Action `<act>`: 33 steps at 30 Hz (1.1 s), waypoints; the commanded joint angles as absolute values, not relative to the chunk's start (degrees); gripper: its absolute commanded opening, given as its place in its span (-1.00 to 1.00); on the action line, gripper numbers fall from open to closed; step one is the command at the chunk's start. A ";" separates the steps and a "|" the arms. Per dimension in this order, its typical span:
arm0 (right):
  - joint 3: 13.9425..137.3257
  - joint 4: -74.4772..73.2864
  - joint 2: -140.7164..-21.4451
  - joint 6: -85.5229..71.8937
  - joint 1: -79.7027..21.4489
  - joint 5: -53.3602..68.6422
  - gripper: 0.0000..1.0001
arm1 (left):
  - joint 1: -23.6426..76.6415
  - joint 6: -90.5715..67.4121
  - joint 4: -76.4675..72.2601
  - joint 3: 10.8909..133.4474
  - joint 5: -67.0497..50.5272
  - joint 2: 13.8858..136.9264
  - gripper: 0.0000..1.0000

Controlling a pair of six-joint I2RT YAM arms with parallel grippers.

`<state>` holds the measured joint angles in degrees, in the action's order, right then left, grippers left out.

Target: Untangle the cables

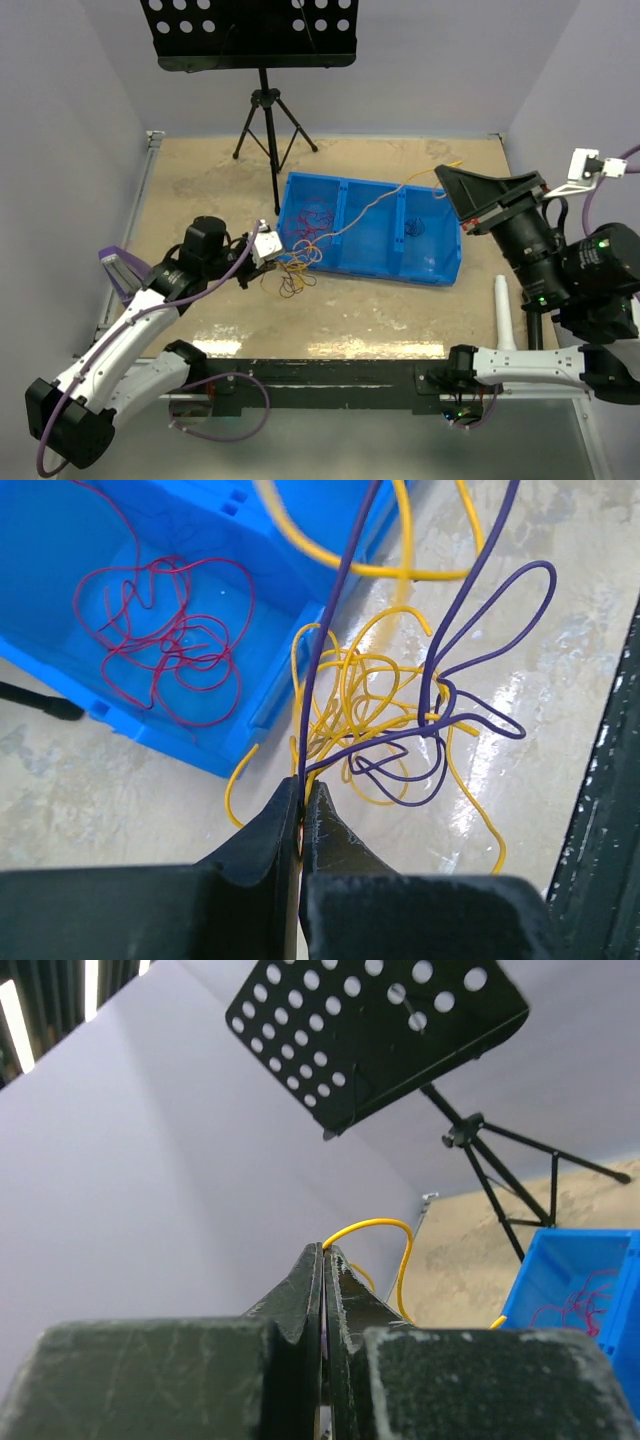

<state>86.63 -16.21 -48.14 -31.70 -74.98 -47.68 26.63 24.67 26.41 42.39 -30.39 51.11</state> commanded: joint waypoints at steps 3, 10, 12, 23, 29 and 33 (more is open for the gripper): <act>91.57 -18.81 -46.68 -27.17 -75.06 -56.33 -1.00 | 26.37 30.31 28.47 41.49 -22.07 48.69 -1.00; 97.64 -14.68 -44.12 -18.82 -75.06 -65.46 -1.00 | 26.37 40.15 30.85 37.63 -7.93 50.19 -1.00; 98.43 -13.80 -43.86 -16.45 -75.06 -68.10 -1.00 | 26.37 42.27 30.50 35.87 -5.38 49.22 -1.00; 101.07 -1.50 -42.10 -3.26 -75.06 -75.49 -1.00 | 26.37 48.86 27.69 28.13 3.77 48.08 -1.00; 103.18 4.30 -42.28 4.04 -75.06 -76.29 -1.00 | 26.37 50.71 25.49 24.70 6.86 48.16 -1.00; 101.96 5.62 -43.41 5.10 -75.06 -74.45 -1.00 | 26.37 49.66 25.57 25.48 5.46 48.51 -1.00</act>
<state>102.02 1.69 -43.33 0.38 -74.85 -74.72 26.63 49.15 27.86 24.73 4.47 48.73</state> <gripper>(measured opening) 0.007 0.030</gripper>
